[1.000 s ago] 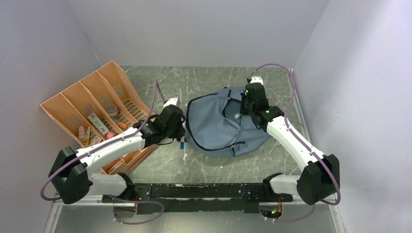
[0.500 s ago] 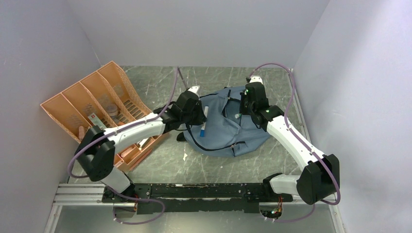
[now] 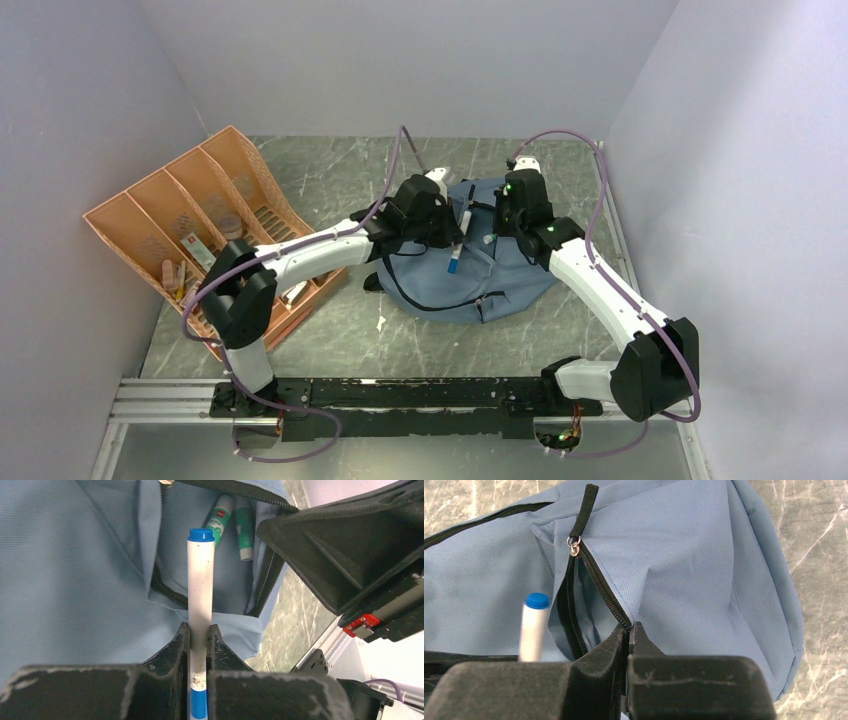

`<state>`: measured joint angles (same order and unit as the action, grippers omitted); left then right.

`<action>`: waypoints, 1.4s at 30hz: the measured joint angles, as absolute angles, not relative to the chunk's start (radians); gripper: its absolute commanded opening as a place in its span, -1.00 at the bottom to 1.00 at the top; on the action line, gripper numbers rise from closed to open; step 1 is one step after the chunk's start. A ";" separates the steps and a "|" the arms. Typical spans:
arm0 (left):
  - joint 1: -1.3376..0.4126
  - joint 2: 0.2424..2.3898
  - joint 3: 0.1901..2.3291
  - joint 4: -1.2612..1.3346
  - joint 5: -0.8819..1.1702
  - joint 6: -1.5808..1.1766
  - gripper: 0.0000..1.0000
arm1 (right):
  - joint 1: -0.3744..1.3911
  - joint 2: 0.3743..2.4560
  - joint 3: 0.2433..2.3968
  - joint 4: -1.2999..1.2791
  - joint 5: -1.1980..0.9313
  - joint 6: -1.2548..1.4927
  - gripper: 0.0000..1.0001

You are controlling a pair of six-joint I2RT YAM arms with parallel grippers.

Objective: Pack the student bag
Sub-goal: Place the stationery in the student bag.

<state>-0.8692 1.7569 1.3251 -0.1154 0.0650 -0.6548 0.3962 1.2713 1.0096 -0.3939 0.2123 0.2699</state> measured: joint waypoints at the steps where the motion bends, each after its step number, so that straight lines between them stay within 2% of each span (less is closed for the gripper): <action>1: -0.873 1.767 1.334 -0.116 0.073 -0.655 -0.90 | 0.396 1.271 1.010 -0.393 0.212 0.270 -1.00; 24: -0.877 1.997 1.618 -0.241 0.213 -0.687 -0.90 | 0.396 1.251 1.007 -0.394 0.196 0.273 -1.00; 42: -0.791 2.104 1.779 -0.264 0.319 -0.753 -0.90 | 0.388 1.187 0.913 -0.295 0.029 0.168 -1.00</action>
